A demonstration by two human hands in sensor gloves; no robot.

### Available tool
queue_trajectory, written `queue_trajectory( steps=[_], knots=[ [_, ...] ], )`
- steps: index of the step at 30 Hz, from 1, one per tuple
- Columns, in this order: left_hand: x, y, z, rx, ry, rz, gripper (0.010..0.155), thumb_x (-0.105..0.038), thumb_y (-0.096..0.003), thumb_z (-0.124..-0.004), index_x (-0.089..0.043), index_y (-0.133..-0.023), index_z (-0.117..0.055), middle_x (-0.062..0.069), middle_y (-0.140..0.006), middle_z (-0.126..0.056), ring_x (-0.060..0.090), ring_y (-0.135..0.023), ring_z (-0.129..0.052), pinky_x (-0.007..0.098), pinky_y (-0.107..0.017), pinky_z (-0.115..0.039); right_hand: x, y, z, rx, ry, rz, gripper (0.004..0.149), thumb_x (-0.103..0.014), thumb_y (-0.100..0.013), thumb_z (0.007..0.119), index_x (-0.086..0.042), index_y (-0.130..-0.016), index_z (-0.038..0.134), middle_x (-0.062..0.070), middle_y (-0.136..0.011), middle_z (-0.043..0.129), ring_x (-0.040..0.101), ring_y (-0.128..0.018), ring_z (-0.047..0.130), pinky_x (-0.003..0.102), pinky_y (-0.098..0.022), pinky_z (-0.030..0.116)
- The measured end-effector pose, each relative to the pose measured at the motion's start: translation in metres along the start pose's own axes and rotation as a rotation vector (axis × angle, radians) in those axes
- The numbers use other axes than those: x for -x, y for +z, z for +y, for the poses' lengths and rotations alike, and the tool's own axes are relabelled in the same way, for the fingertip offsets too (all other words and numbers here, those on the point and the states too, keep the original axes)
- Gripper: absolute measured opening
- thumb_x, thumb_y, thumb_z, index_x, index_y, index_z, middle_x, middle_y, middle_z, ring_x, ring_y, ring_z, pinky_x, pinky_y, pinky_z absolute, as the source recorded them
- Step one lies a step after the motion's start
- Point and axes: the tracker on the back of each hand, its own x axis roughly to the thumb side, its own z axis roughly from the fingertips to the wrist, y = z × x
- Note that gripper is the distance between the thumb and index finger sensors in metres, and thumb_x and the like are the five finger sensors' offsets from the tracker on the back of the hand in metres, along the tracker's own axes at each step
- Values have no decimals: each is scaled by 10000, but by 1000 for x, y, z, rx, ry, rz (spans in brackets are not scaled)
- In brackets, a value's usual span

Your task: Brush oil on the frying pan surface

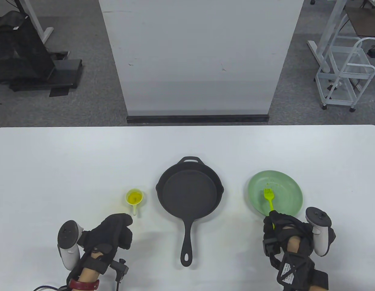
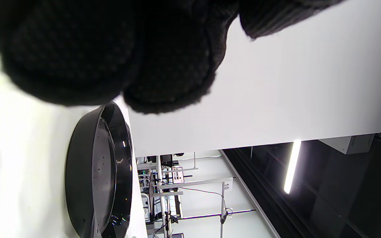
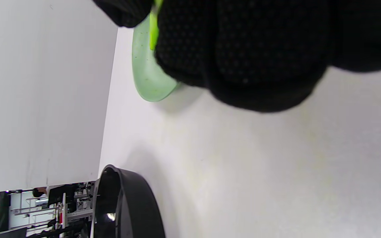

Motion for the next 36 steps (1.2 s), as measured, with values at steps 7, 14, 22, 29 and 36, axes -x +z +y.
queue_trajectory(
  steps=[7, 14, 22, 29, 36],
  knots=[
    [0, 0, 0, 0, -4, 2, 509, -464, -483, -646, -98, -800, -802, 58, -447, -1025, 344, -259, -997, 517, -264, -835, 4, 3, -1, -15, 13, 25, 584, -431, -449, 693, 8, -835, 707, 145, -546, 917, 225, -305, 1005, 443, -241, 865],
    [1, 0, -1, 19, 1, 11, 501, -465, -483, -646, -100, -784, -812, 56, -445, -1026, 344, -259, -997, 517, -264, -835, 7, 11, -5, -13, 41, 26, 698, -460, -464, 662, 24, -942, 505, 237, -761, 744, 347, -515, 915, 490, -342, 806],
    [2, 0, -3, 29, 6, 30, 500, -466, -483, -647, -100, -780, -813, 58, -445, -1026, 345, -259, -996, 518, -264, -835, 1, 24, -1, 38, 193, -26, 743, -472, -454, 666, 8, -975, 440, 305, -885, 603, 452, -657, 813, 526, -397, 761],
    [4, 0, -5, 36, -4, 48, 505, -467, -484, -645, -99, -791, -805, 61, -456, -1023, 346, -268, -995, 519, -270, -833, -2, 42, 2, 89, 305, -91, 748, -475, -443, 678, -5, -979, 449, 341, -983, 401, 545, -814, 622, 585, -500, 664],
    [-18, 4, -5, 21, -314, -16, 638, -545, -470, -677, -105, -932, -654, 131, -660, -943, 415, -466, -945, 577, -410, -773, -16, 81, 7, 154, 331, -327, 760, -461, -439, 691, 0, -984, 430, 346, -1007, 296, 588, -865, 493, 625, -541, 582]
  ],
)
